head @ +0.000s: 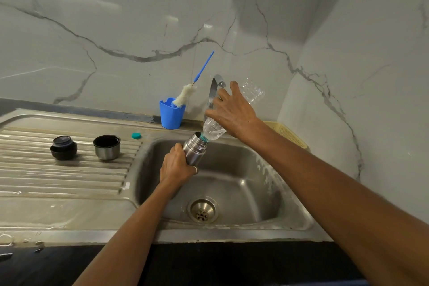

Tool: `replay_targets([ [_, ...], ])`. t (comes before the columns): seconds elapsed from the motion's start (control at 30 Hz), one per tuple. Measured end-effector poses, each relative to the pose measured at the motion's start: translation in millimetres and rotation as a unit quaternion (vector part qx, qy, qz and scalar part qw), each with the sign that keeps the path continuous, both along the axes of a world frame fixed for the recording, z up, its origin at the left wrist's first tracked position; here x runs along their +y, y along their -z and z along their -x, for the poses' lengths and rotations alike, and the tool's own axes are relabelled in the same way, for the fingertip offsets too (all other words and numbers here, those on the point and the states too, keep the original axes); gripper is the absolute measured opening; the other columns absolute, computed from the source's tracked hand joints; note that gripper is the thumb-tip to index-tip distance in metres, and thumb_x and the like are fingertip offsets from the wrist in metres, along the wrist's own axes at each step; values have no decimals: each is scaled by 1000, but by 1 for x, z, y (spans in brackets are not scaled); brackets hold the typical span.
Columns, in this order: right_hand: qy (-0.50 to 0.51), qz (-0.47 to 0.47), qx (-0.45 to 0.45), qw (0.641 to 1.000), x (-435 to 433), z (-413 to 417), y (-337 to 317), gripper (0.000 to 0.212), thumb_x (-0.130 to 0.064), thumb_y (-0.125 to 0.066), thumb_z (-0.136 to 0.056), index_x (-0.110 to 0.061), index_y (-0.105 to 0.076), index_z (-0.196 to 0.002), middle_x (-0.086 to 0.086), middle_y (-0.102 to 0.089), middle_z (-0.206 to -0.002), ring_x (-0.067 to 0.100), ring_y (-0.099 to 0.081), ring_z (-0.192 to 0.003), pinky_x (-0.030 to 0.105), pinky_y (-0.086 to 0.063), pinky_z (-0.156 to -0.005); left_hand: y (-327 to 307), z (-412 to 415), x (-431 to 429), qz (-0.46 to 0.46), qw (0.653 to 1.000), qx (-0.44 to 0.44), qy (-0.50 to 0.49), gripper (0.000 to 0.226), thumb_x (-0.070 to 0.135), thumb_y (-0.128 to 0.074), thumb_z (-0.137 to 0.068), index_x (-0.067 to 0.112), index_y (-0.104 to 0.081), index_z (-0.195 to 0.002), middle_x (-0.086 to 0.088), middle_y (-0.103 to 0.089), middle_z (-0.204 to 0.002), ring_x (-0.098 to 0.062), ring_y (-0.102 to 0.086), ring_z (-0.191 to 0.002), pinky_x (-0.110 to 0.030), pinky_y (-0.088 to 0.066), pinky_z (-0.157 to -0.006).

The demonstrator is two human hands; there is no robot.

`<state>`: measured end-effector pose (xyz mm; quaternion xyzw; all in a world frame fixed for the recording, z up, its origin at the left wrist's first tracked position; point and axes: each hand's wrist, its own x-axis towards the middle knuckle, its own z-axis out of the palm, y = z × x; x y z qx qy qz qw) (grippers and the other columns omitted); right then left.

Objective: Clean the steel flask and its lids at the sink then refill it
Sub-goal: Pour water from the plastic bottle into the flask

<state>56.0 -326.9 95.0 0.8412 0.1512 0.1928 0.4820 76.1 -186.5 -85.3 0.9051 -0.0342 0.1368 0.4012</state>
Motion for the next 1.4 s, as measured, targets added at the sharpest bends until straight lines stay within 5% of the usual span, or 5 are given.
replay_targets([
  [0.67, -15, 26, -9, 1000, 6, 1, -6, 44, -33, -70, -92, -33, -53, -133, 2, -61, -132, 32, -41, -133, 60, -16, -116, -3, 1, 0, 11, 1000, 9, 2, 69, 21, -91, -67, 13, -48, -121, -8, -60, -116, -25, -60, -103, -40, -54, -86],
  [1.4, -13, 19, -39, 999, 3, -1, -26, 54, -34, -75, -88, -33, -50, -136, 4, -54, -141, 33, -32, -141, 60, -18, -115, -3, 0, -1, 46, 999, 7, 0, 71, 19, -91, -67, 13, -50, -124, -7, -60, -116, -23, -60, -102, -35, -50, -81],
])
